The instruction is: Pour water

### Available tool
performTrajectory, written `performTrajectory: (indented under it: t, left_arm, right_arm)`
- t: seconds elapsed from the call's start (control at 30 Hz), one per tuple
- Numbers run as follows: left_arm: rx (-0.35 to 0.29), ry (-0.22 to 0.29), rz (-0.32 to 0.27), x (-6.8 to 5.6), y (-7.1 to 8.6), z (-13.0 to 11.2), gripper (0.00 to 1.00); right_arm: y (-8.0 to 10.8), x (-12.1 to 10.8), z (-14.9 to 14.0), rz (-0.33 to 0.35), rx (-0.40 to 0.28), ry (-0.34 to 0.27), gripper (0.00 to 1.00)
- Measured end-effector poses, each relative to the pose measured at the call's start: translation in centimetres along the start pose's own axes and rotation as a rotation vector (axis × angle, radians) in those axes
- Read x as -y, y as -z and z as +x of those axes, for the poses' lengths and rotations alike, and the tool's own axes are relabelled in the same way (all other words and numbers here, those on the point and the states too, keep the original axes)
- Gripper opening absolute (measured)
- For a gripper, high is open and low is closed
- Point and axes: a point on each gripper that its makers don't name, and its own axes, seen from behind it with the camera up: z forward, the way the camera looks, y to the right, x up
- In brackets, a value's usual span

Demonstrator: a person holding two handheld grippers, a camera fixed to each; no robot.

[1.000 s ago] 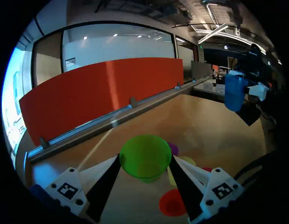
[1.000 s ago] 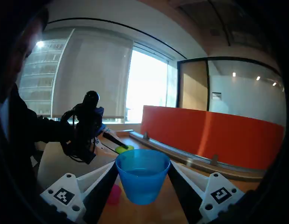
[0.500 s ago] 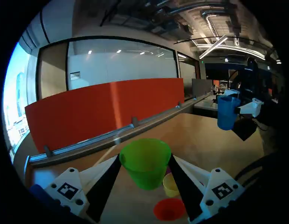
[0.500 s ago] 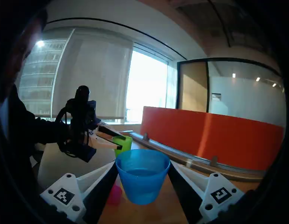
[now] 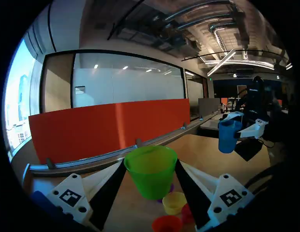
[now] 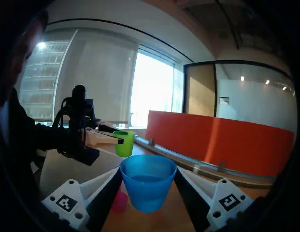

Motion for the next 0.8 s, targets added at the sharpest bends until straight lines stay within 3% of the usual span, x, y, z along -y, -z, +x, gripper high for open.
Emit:
performTrajectory:
  t: [0.2, 0.8]
  left_arm:
    - [-0.027, 0.009, -0.005, -0.4, 0.4, 0.6, 0.89]
    - [0.000, 0.010, -0.023, -1.1, 1.1, -0.4, 0.89]
  right_arm:
    - [-0.1, 0.0, -0.1, 0.001, 0.003, 0.000, 0.91]
    - [-0.1, 0.6, 0.4, 0.009, 0.008, 0.008, 0.91]
